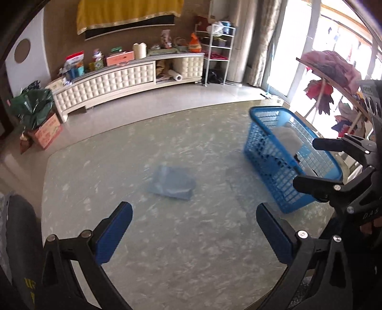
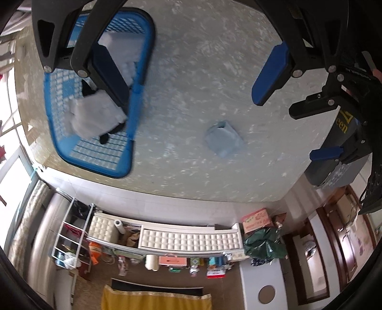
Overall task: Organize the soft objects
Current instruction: 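Withdraw both grippers from the basket toward the light blue cloth, then grasp the light blue cloth with the right gripper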
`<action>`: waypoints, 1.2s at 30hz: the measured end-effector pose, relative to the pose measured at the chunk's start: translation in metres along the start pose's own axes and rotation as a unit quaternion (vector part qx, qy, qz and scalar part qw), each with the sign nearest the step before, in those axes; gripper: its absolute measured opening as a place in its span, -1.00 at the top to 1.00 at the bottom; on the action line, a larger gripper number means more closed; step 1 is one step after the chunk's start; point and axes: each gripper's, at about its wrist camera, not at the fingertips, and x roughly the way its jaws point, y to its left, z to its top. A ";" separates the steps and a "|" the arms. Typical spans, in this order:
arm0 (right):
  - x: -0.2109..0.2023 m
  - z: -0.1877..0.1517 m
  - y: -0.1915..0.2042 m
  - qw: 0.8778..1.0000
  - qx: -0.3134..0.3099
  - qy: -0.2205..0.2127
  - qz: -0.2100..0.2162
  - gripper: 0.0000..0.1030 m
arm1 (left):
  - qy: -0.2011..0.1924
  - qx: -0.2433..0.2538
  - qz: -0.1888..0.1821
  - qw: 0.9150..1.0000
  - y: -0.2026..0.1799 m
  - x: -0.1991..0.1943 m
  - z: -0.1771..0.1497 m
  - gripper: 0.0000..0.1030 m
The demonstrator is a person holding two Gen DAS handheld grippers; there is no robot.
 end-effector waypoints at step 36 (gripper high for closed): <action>0.173 0.043 0.076 0.991 -0.075 0.100 0.057 -0.40 | 0.069 -0.122 0.120 0.983 0.128 0.056 -0.041 -1.00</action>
